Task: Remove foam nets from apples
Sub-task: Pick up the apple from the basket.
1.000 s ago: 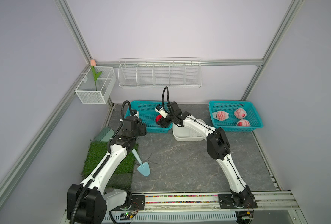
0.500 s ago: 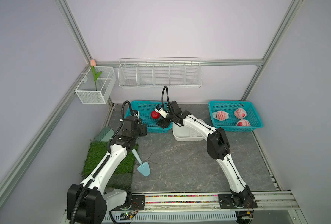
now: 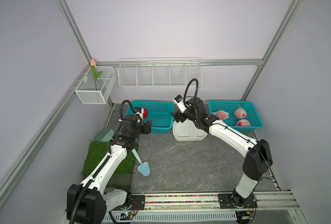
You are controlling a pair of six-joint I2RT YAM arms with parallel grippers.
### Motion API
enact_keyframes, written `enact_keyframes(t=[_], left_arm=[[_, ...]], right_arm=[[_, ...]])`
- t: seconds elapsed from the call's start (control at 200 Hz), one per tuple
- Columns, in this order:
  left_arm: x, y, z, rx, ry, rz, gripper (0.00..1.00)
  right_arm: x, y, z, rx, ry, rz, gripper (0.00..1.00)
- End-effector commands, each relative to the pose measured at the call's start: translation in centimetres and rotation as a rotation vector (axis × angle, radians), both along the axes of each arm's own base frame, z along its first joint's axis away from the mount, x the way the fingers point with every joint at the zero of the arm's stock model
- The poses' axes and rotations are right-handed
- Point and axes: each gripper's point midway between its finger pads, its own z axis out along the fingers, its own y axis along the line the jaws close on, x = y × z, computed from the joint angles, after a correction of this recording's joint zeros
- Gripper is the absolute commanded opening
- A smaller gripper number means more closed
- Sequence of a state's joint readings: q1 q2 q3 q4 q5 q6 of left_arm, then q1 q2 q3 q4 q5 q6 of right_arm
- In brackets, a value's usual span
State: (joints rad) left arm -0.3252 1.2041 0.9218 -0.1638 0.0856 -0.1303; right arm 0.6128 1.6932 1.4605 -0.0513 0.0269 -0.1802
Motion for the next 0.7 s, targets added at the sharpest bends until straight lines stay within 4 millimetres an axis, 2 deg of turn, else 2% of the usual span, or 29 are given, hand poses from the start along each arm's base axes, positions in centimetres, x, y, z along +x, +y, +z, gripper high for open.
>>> enact_keyframes(t=[0.0,0.17,0.285,0.315,0.325,0.365,0.56,0.695], left_arm=[[0.3,-3.4,0.7,-0.009,-0.038,-0.091,0.66],[1.3,-6.6,0.3,-0.027,-0.021,-0.134,0.65],[1.6,-9.0,-0.2,-0.027,-0.018,-0.185,0.64],[1.7,-9.5,-0.3,-0.020,-0.015,-0.190,0.64],[1.8,-9.6,-0.4,-0.019,-0.012,-0.190,0.64],[1.9,-10.2,-0.5,-0.012,-0.008,-0.196,0.64],[2.8,-11.2,-1.5,-0.012,0.022,-0.189,0.63],[3.0,-11.2,-2.3,0.010,0.042,-0.189,0.63]], right_arm=[[1.0,-6.3,-2.8,-0.010,0.053,-0.192,0.89],[1.1,-15.3,-6.1,-0.054,0.155,-0.364,0.89],[2.2,-21.2,-7.7,-0.052,0.204,-0.502,0.89],[2.5,-22.1,-8.1,-0.047,0.215,-0.512,0.89],[2.7,-23.2,-8.4,-0.044,0.220,-0.535,0.89],[3.4,-25.2,-9.1,-0.041,0.243,-0.581,0.89],[6.8,-30.9,-13.3,-0.026,0.368,-0.683,0.89],[9.5,-33.0,-15.3,-0.037,0.434,-0.698,0.89]])
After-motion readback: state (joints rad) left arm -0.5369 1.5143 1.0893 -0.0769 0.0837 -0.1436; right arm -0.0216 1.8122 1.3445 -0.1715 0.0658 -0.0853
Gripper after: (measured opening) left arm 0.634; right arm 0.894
